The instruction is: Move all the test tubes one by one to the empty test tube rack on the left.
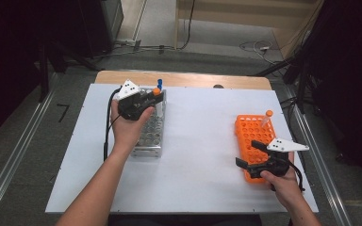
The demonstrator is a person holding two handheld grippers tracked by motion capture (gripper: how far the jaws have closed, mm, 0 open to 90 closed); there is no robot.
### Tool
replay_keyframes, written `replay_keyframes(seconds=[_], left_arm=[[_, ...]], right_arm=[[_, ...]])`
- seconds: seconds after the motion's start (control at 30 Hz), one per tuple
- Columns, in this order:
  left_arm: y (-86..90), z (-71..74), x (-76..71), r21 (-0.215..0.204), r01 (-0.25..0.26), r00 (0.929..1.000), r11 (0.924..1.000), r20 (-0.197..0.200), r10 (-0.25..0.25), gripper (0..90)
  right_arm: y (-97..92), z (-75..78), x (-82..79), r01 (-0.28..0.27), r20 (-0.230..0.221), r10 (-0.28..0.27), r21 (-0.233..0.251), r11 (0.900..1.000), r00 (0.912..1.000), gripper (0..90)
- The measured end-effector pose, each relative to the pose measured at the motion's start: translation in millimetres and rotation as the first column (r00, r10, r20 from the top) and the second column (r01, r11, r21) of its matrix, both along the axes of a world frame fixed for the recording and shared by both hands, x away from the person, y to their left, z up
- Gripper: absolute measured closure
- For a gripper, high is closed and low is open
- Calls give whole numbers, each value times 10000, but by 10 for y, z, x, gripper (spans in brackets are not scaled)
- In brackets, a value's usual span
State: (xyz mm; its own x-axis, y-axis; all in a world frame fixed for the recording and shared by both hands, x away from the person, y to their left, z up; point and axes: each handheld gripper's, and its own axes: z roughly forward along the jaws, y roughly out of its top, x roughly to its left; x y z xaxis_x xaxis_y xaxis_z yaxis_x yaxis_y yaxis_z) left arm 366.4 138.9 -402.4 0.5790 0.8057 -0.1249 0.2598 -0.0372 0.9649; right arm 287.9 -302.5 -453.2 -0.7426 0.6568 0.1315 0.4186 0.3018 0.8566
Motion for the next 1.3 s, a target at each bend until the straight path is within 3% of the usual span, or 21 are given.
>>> replay_keyframes(seconds=[0.47, 0.7, 0.9, 1.03, 1.2, 1.3], left_arm=[[-37, -135, 149, 362, -907, 9958, 9952, -75, 910, 747], [-73, -183, 141, 940, -851, 9950, 9919, -444, 896, 746], [-105, -185, 106, 1509, -862, 9903, 9848, -947, 1012, 744], [-139, -204, 87, 2024, -802, 9879, 9760, -1146, 1049, 741], [-131, -234, 106, 1951, -533, 9821, 9793, -1670, 867, 710], [-143, -244, 107, 2025, -373, 9824, 9786, -1718, 730, 697]], right_arm=[[-27, -3, 14, 126, -93, -126, -17, 9999, 9999, 0], [-38, -2, 18, 126, -93, -126, -9, 9999, 9999, 0], [-29, -4, 18, 101, -87, -102, -17, 9999, 9999, 0], [-30, -7, 28, 115, -130, -116, -13, 9999, 9998, 0], [-22, -14, 31, 65, -162, -65, -17, 10000, 9998, 0], [-19, -18, 35, 80, -180, -80, -21, 10000, 9998, 0]])
